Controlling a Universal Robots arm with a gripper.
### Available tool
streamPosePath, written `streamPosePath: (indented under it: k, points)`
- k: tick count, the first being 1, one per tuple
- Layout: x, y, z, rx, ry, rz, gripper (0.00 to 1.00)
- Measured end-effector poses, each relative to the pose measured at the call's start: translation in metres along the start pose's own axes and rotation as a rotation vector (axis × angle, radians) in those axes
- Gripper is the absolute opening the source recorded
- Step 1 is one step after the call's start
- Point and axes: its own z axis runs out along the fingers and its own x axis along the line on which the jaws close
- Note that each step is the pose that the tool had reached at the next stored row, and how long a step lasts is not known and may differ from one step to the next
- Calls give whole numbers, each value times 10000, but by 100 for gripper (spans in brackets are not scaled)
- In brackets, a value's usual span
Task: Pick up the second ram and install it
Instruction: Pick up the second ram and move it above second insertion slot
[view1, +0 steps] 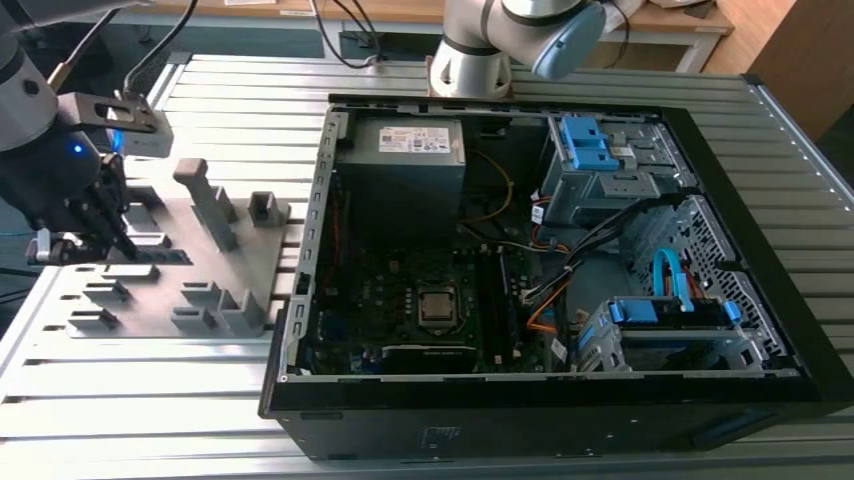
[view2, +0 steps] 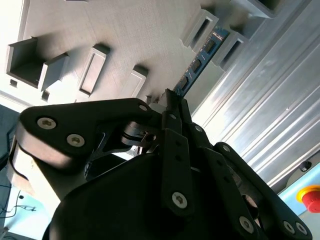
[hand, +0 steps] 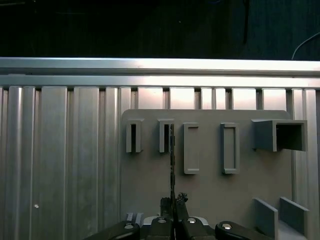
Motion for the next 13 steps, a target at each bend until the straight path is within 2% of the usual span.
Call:
streamPosePath:
  k: [13]
  points:
    - [-9, 6, -217, -1, 0, 1, 14]
